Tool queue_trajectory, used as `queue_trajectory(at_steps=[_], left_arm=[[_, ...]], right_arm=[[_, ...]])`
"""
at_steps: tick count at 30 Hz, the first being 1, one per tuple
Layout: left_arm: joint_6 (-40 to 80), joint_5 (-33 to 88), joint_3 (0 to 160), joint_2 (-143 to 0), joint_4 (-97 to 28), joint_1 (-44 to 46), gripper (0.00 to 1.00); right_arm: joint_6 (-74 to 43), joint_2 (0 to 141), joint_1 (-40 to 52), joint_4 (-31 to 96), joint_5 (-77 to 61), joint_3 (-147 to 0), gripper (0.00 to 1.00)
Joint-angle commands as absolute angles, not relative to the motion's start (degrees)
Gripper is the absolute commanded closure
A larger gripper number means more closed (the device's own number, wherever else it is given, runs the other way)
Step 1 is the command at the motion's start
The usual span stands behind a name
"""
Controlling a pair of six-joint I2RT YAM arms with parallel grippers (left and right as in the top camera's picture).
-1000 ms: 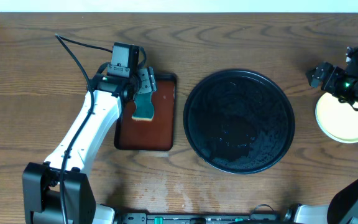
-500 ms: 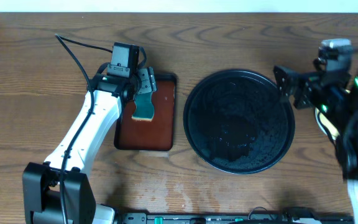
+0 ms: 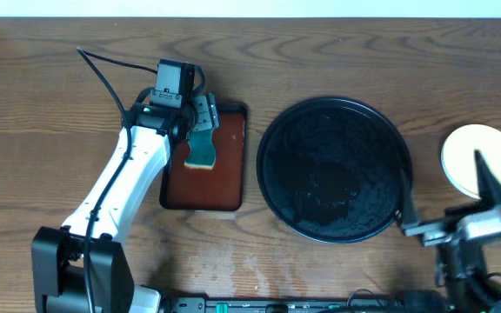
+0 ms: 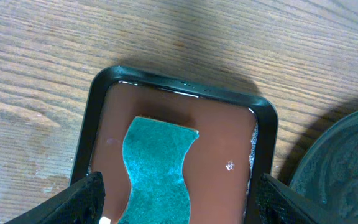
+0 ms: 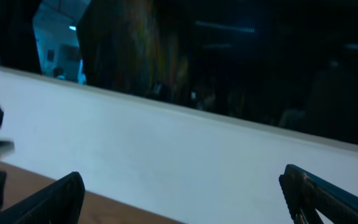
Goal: Clean dirty plates on tray and stack at the side
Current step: 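Release the yellow plate and retract the right gripper toward its base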
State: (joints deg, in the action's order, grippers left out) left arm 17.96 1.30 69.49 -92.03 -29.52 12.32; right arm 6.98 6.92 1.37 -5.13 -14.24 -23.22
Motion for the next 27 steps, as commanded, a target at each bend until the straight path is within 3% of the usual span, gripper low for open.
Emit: queue_trajectory(at_steps=[1, 8, 13, 25, 27], left_arm=[[17.6, 0.8, 70.7, -92.2, -29.5, 12.3, 0.22], [17.6, 0.8, 70.7, -92.2, -29.5, 12.3, 0.22], [17.6, 0.8, 70.7, -92.2, -29.4, 12.3, 0.22], [17.6, 0.8, 70.7, -92.2, -29.5, 12.3, 0.22], [17.6, 0.8, 70.7, -92.2, -29.5, 12.3, 0.22]], right_arm=[[9.1, 1.1, 1.4, -6.2, -13.3, -16.8, 0.01], [9.1, 0.3, 1.1, -19.6, -10.4, -4.8, 0.01], [8.7, 0.3, 0.4, -21.4, -9.4, -0.3, 0.01], [8.4, 0.3, -3.0, 3.5, -9.4, -0.3, 0.01], [7.8, 0.3, -3.0, 3.2, -9.3, -0.3, 0.01]])
